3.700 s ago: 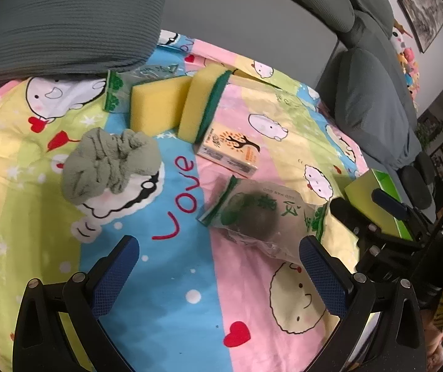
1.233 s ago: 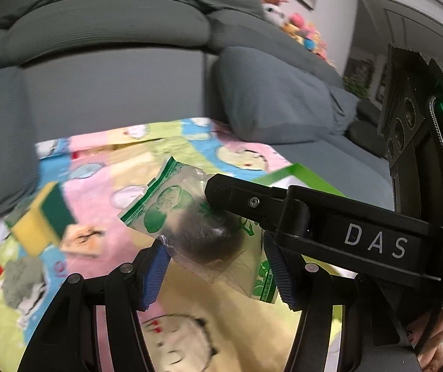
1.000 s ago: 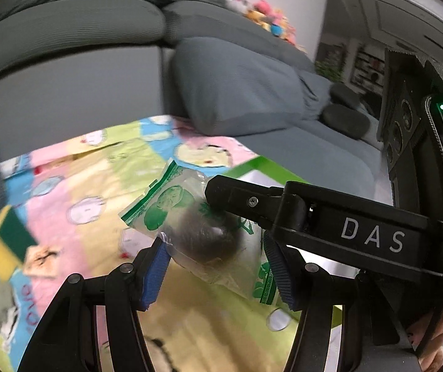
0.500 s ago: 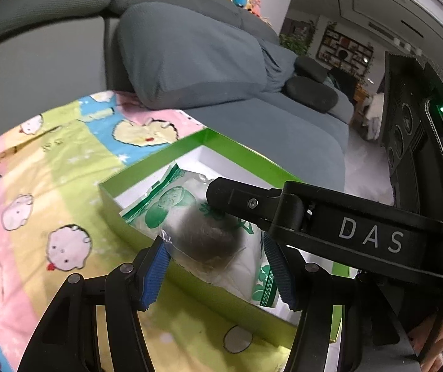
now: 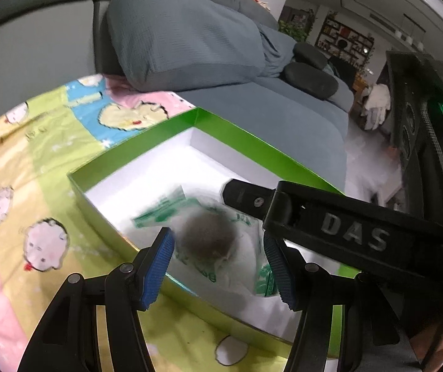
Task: Organize objects
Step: 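Open the left gripper to drop the bag into the box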
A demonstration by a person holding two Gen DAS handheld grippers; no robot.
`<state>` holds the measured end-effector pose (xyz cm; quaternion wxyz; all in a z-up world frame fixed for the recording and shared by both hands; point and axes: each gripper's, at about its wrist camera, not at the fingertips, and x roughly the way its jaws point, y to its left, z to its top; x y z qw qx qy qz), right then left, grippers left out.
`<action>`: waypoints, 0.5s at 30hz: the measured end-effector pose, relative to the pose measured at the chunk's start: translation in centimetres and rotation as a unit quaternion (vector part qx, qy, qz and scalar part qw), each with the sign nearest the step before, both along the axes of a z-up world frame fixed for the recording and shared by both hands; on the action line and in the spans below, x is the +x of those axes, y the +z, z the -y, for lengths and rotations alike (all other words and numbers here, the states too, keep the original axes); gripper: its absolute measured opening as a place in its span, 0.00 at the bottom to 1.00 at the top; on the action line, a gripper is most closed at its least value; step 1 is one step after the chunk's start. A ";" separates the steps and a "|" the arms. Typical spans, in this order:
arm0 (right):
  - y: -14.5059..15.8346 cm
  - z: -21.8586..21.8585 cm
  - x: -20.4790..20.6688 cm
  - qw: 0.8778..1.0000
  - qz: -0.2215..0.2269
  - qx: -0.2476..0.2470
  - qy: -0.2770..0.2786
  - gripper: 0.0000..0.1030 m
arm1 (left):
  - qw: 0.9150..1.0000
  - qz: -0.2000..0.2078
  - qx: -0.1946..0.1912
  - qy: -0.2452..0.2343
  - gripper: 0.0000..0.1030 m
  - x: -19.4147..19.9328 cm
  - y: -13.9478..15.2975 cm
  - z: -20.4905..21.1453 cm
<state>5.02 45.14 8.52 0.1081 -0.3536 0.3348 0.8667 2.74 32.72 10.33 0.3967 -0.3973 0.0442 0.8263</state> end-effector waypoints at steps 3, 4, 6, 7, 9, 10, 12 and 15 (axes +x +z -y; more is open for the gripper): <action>0.2 -0.5 0.4 0.999 0.010 0.024 -0.038 0.65 | 1.000 -0.022 -0.018 0.010 0.60 0.5 0.4 0.5; 0.3 -0.6 0.5 0.998 0.009 0.029 -0.047 0.75 | 0.999 -0.025 -0.021 0.012 0.60 0.6 0.5 0.8; 0.6 -0.6 0.7 0.996 0.013 0.054 -0.069 0.80 | 0.999 -0.030 -0.032 0.026 0.60 0.6 0.8 1.7; 0.7 -0.5 0.6 0.994 0.022 0.074 -0.082 0.80 | 0.998 -0.033 -0.037 0.035 0.60 0.6 0.9 2.2; 0.7 -0.2 0.4 0.989 0.038 0.104 -0.095 0.81 | 0.997 -0.036 -0.047 0.057 0.60 0.5 1.2 3.6; 0.6 0.0 0.2 0.988 0.046 0.114 -0.097 0.83 | 0.996 -0.037 -0.051 0.066 0.60 0.5 1.3 4.3; 0.2 0.5 -0.4 0.985 0.062 0.127 -0.096 0.83 | 0.994 -0.042 -0.057 0.086 0.60 0.7 1.6 6.0; -0.6 1.5 -1.4 0.984 0.085 0.125 -0.092 0.83 | 0.988 -0.056 -0.071 0.125 0.67 1.1 2.1 9.1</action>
